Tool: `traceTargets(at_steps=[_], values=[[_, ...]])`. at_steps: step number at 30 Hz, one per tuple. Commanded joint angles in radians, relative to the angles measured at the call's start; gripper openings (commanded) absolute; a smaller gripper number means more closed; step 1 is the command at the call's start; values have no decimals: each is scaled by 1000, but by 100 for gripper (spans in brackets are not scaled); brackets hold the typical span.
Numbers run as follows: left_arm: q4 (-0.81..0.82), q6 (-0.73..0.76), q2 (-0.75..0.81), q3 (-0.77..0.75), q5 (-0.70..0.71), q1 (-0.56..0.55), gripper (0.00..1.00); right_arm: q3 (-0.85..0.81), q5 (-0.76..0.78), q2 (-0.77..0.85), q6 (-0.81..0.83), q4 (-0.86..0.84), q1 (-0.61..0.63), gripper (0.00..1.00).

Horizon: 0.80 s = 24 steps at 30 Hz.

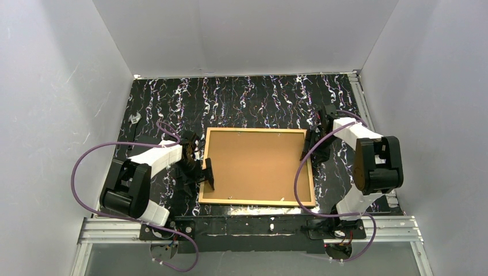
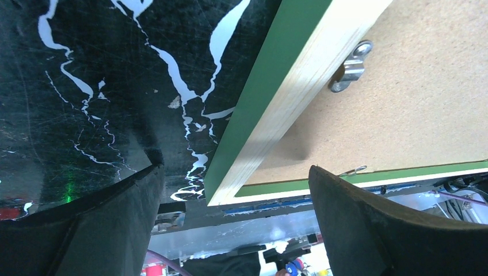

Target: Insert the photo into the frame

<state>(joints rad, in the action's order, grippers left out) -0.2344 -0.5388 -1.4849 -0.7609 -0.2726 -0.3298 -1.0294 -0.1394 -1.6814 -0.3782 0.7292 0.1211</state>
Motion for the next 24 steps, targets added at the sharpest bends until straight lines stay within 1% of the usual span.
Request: traceTargets(at_steps=[1, 2, 4, 8, 12, 17, 21, 24], values=[[-118, 3, 2, 14, -14, -2, 96, -10, -77, 64, -15, 0, 3, 70], [-120, 5, 2, 11, -14, -2, 96, -18, -84, 64, -18, -2, 3, 73], [-121, 6, 0, 7, -16, -2, 96, -35, -84, 50, -25, -3, 3, 76], [-121, 8, -4, 5, -16, -2, 96, -86, -64, -8, -34, 20, 3, 76], [-120, 10, -7, 9, -17, -2, 96, -98, -31, -40, -45, 22, 4, 76], [-115, 9, -4, 18, -19, -2, 95, -103, -1, -85, -46, 20, 18, 69], [-115, 11, -4, 23, -17, -2, 95, -81, 17, -79, -46, 18, 34, 64], [-115, 11, -6, 23, -17, -2, 95, -55, 30, -59, -46, 16, 40, 54]])
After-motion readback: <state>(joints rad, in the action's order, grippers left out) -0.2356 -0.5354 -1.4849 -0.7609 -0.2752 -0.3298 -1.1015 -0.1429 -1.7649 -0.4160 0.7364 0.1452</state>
